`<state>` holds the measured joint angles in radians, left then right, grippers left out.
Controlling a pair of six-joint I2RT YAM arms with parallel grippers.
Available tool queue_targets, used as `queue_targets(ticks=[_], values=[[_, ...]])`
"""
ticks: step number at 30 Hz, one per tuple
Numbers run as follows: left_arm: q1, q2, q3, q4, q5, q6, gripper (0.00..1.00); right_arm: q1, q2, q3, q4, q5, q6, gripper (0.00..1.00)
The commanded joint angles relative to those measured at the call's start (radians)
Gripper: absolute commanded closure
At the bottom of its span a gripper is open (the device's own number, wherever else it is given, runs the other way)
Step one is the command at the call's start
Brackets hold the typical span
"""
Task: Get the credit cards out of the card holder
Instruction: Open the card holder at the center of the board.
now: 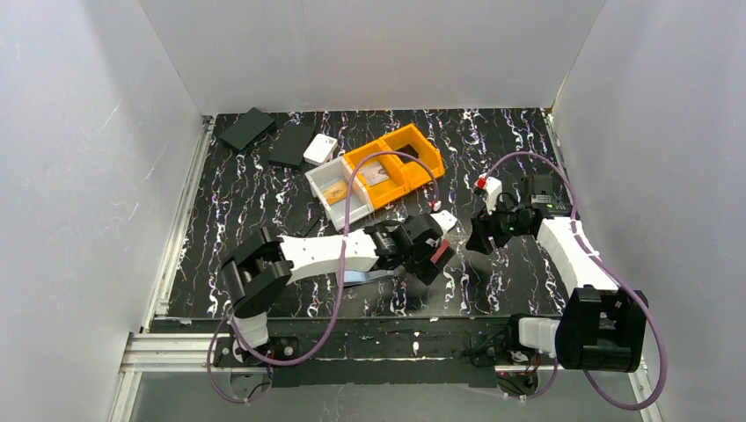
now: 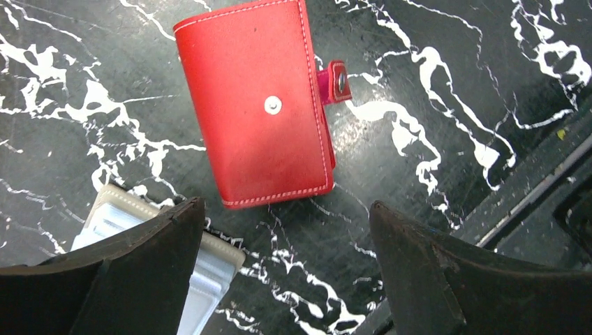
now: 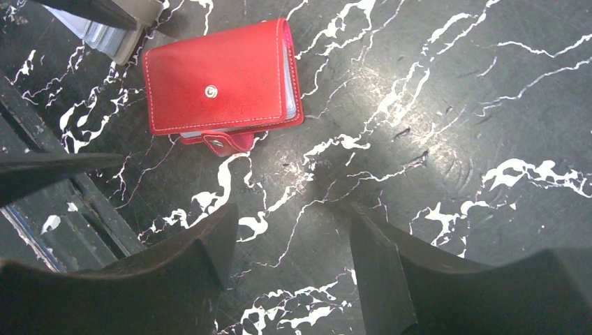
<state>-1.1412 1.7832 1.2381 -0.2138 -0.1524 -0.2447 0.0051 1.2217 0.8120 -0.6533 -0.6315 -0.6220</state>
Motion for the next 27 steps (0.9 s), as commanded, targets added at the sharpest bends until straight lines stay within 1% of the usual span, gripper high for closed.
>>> queue_targets(ticks=[1,6,10,11,12,13,14,16,17,20,22,25,27], values=[[-0.016,0.058,0.071,-0.011,-0.061,-0.041,0.14,-0.031,-0.004,0.046,0.015,-0.025,0.022,0.32],[-0.025,0.11,0.101,-0.015,-0.127,-0.072,0.16,-0.034,-0.001,0.046,0.014,-0.03,0.024,0.32],[-0.025,0.148,0.129,-0.051,-0.187,-0.085,0.19,-0.036,0.001,0.047,0.012,-0.031,0.023,0.32],[-0.025,0.153,0.135,-0.059,-0.195,-0.09,0.22,-0.036,0.0,0.047,0.013,-0.031,0.021,0.32],[-0.026,0.157,0.139,-0.066,-0.2,-0.097,0.3,-0.036,-0.001,0.047,0.012,-0.03,0.021,0.32],[-0.025,0.156,0.141,-0.073,-0.204,-0.104,0.35,-0.036,-0.002,0.047,0.011,-0.03,0.021,0.32],[-0.025,0.154,0.143,-0.08,-0.208,-0.11,0.45,-0.036,-0.002,0.046,0.012,-0.032,0.02,0.32],[-0.023,0.144,0.146,-0.098,-0.213,-0.131,0.58,-0.036,-0.002,0.046,0.012,-0.034,0.018,0.32],[-0.023,0.135,0.146,-0.109,-0.213,-0.146,0.62,-0.036,-0.002,0.046,0.011,-0.035,0.018,0.32],[-0.015,0.096,0.129,-0.132,-0.187,-0.212,0.65,-0.037,-0.002,0.047,0.005,-0.045,0.01,0.32],[0.001,0.055,0.083,-0.112,-0.139,-0.29,0.66,-0.037,-0.003,0.047,0.0,-0.058,0.003,0.32],[0.036,-0.016,-0.02,-0.031,-0.059,-0.42,0.69,-0.036,-0.002,0.048,-0.014,-0.09,-0.011,0.32],[0.071,-0.056,-0.117,0.056,0.009,-0.525,0.73,-0.035,0.002,0.053,-0.037,-0.127,-0.035,0.32]])
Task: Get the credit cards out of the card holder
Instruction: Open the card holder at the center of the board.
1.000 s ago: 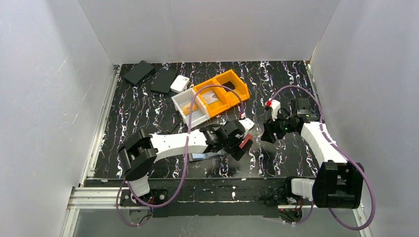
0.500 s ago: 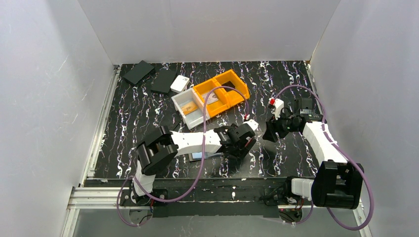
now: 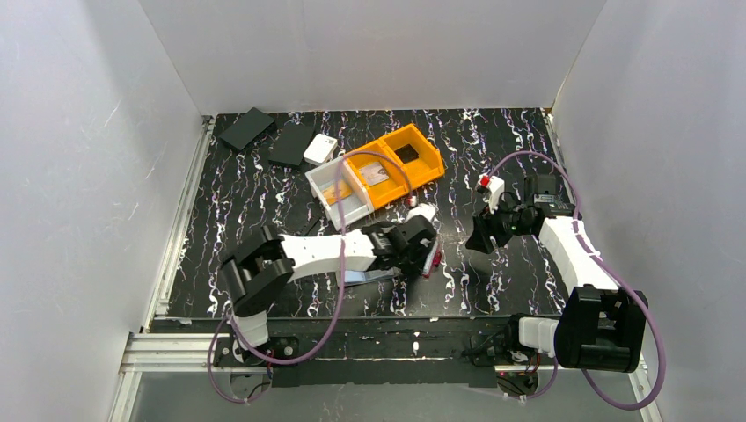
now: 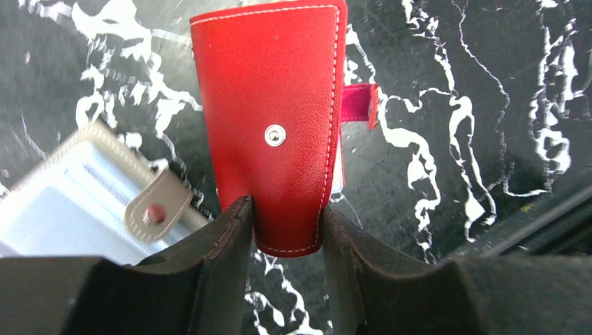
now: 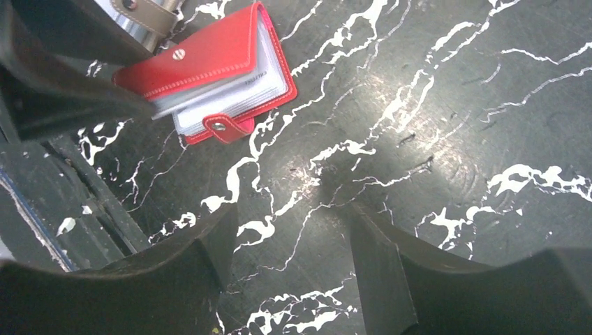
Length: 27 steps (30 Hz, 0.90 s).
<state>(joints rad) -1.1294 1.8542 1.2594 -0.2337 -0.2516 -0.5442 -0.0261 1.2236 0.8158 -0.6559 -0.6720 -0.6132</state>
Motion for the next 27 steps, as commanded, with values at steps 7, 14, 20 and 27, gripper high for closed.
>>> queue_targets(ticks=[7,14,20,27], values=[[0.162,-0.252,-0.4,0.378,0.251,-0.481,0.78,0.107,0.03,0.057,-0.068,-0.2,-0.093,0.33],[0.167,-0.324,-0.517,0.386,0.204,-0.619,0.82,0.323,0.073,0.09,0.042,-0.173,0.014,0.34],[0.168,-0.352,-0.592,0.391,0.192,-0.688,0.83,0.468,0.116,0.068,0.314,-0.093,0.192,0.42],[0.175,-0.409,-0.652,0.393,0.193,-0.686,0.82,0.523,0.27,0.051,0.443,-0.017,0.344,0.76]])
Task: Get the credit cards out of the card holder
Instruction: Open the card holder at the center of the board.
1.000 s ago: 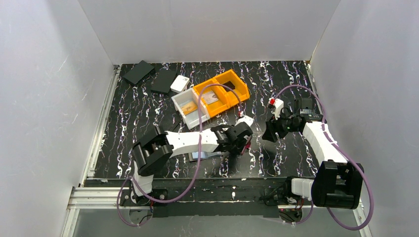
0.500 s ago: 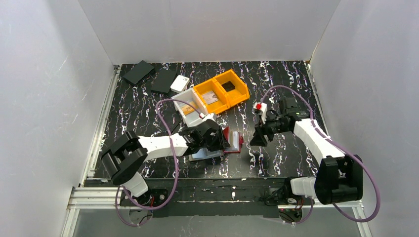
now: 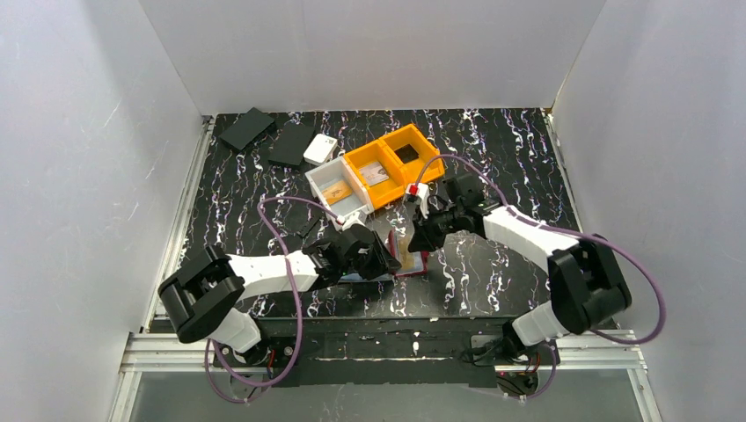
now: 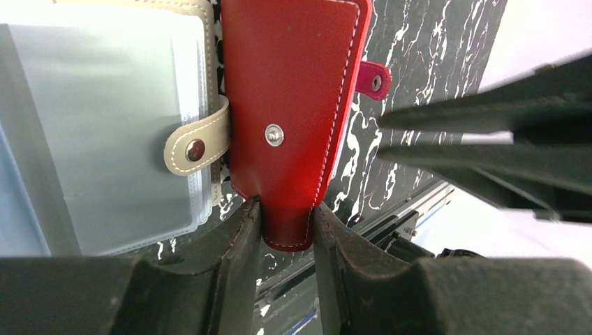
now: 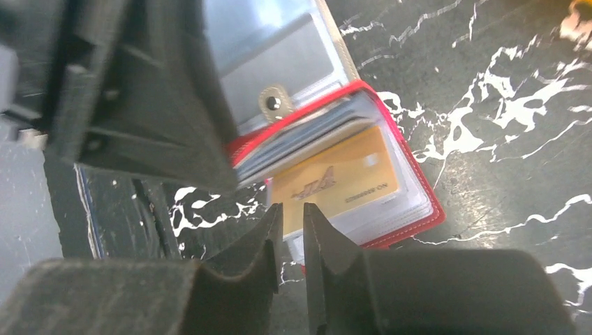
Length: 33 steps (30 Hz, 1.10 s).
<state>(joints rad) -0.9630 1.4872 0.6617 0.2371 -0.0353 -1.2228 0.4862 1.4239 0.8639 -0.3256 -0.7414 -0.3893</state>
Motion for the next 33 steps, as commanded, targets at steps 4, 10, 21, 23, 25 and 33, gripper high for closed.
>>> queue_targets(ticks=[4,10,21,23,25,33], values=[[0.017,-0.059,-0.09,-0.078,-0.022,-0.004,0.78,0.015,0.091,-0.031,0.127,0.072,0.146,0.77],[0.035,-0.095,-0.135,-0.081,-0.021,0.018,0.68,0.017,0.097,-0.045,0.135,0.175,0.148,0.76],[0.071,-0.125,-0.043,-0.079,0.169,0.27,0.59,0.012,0.083,-0.039,0.098,0.084,0.111,0.59],[0.081,-0.123,-0.033,-0.076,0.181,0.275,0.63,0.003,0.072,-0.043,0.1,0.07,0.11,0.58],[0.087,-0.12,-0.019,-0.072,0.197,0.285,0.66,-0.01,0.069,-0.045,0.1,0.06,0.11,0.58],[0.096,-0.074,0.035,-0.071,0.237,0.305,0.81,-0.033,0.068,-0.042,0.095,0.038,0.115,0.58]])
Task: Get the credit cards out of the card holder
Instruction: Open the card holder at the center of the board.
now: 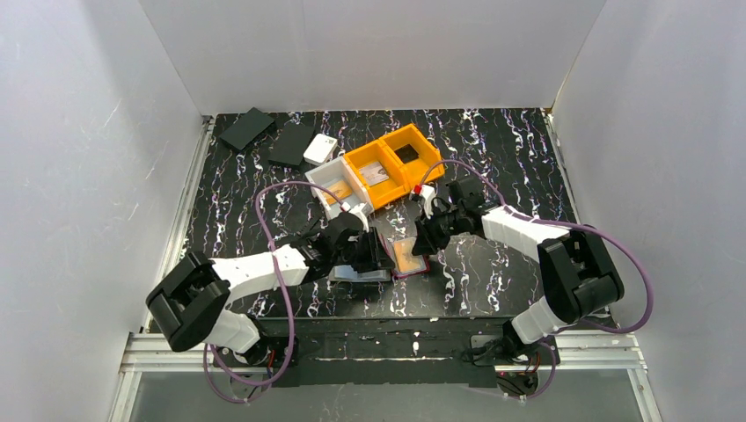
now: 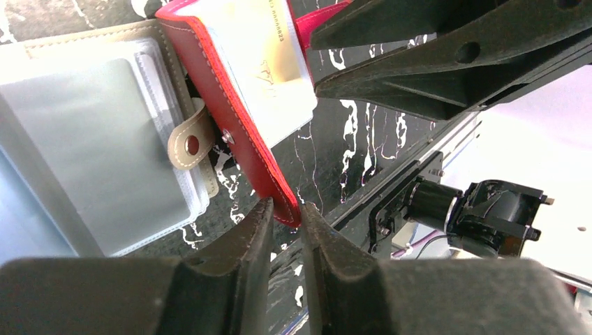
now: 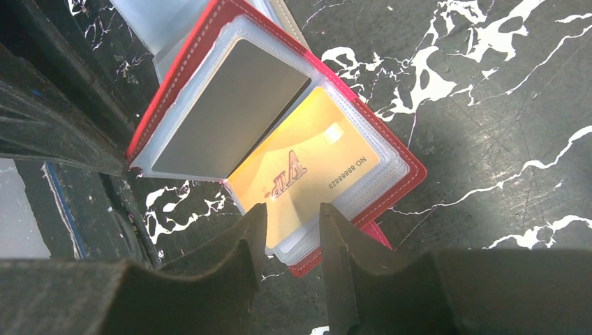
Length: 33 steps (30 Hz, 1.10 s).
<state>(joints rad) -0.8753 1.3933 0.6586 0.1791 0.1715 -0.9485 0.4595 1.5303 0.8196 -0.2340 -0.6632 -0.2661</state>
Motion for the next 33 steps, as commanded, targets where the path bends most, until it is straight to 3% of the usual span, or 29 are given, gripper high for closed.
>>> queue_targets(ticks=[1,8,12,15,18,21,33], values=[[0.012,0.026,0.036,-0.013,0.026,0.027,0.82,-0.008,-0.04,0.003,0.003,-0.043,-0.009,0.58],[0.028,0.077,0.036,-0.011,0.034,0.023,0.99,-0.013,-0.047,0.001,0.002,-0.062,-0.007,0.57],[0.027,0.073,0.072,0.012,0.083,0.064,1.0,-0.022,-0.052,0.008,-0.008,-0.083,-0.011,0.57],[0.028,0.159,0.159,0.035,0.16,0.11,1.0,-0.083,-0.087,0.002,-0.01,-0.154,-0.012,0.45],[0.027,0.256,0.251,0.089,0.226,0.137,1.0,-0.095,-0.11,0.0,-0.006,-0.126,-0.004,0.31],[0.027,0.337,0.306,0.098,0.258,0.134,1.0,-0.115,-0.098,0.003,-0.002,-0.087,0.017,0.28],[0.04,0.175,0.038,0.079,0.125,0.097,1.0,-0.115,-0.052,0.006,-0.002,-0.143,0.038,0.36]])
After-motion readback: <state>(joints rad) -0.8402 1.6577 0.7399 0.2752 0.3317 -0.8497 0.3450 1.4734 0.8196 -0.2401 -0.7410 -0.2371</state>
